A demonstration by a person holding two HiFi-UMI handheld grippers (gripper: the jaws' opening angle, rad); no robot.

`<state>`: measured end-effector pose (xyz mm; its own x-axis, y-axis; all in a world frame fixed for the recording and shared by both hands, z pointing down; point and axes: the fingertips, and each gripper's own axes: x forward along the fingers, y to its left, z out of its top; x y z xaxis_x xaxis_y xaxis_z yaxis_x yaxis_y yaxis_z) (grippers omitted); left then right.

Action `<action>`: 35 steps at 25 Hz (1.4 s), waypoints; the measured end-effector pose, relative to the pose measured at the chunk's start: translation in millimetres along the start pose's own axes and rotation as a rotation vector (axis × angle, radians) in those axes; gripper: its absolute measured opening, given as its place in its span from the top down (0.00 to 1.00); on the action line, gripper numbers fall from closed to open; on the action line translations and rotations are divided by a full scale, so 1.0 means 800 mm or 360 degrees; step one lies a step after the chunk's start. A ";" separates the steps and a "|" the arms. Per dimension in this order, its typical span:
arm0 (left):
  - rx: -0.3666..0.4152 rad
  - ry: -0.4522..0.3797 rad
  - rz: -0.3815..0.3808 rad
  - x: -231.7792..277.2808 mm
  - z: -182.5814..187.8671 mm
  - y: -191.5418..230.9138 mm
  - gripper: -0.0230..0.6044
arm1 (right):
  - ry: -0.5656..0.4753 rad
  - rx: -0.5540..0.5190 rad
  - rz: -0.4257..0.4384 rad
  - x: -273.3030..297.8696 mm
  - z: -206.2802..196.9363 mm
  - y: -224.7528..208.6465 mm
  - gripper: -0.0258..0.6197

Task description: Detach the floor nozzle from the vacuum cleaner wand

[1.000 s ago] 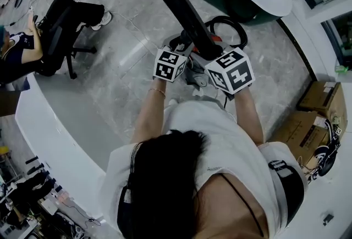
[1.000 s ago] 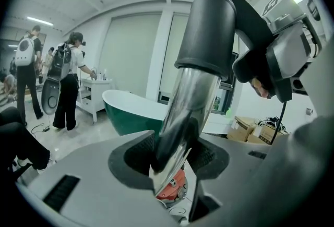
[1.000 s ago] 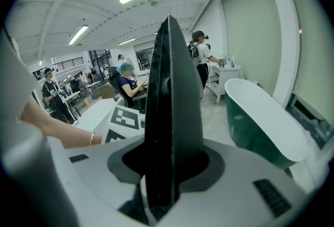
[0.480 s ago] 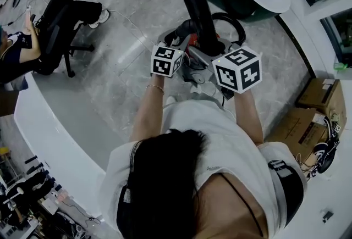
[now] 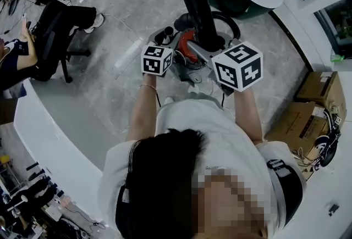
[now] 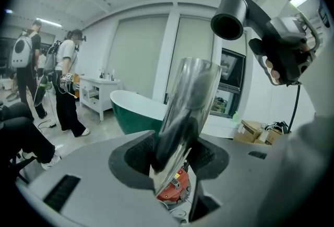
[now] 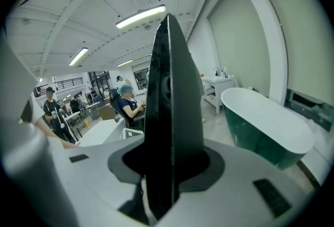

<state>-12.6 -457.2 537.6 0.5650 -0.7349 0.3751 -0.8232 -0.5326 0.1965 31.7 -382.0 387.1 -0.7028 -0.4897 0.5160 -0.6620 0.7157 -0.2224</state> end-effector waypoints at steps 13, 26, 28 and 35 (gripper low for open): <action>0.0014 0.0015 0.0020 -0.001 0.000 -0.002 0.70 | -0.0301 0.0303 -0.0033 -0.031 0.006 -0.016 0.72; 0.0014 -0.0010 0.0047 -0.005 0.006 -0.009 0.65 | -0.0371 0.0372 -0.0067 -0.043 -0.003 -0.024 0.72; 0.0002 -0.0046 0.0060 -0.012 0.012 -0.011 0.65 | -0.0373 0.0362 -0.0072 -0.045 -0.005 -0.025 0.72; 0.0051 -0.0124 0.0077 -0.041 0.030 -0.028 0.60 | -0.0373 0.0354 -0.0039 -0.050 -0.014 -0.022 0.72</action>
<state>-11.3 -431.3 499.3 0.5285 -0.7897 0.3115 -0.8480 -0.5083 0.1502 74.3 -369.4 380.0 -0.7097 -0.6252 0.3247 -0.7020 0.5886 -0.4010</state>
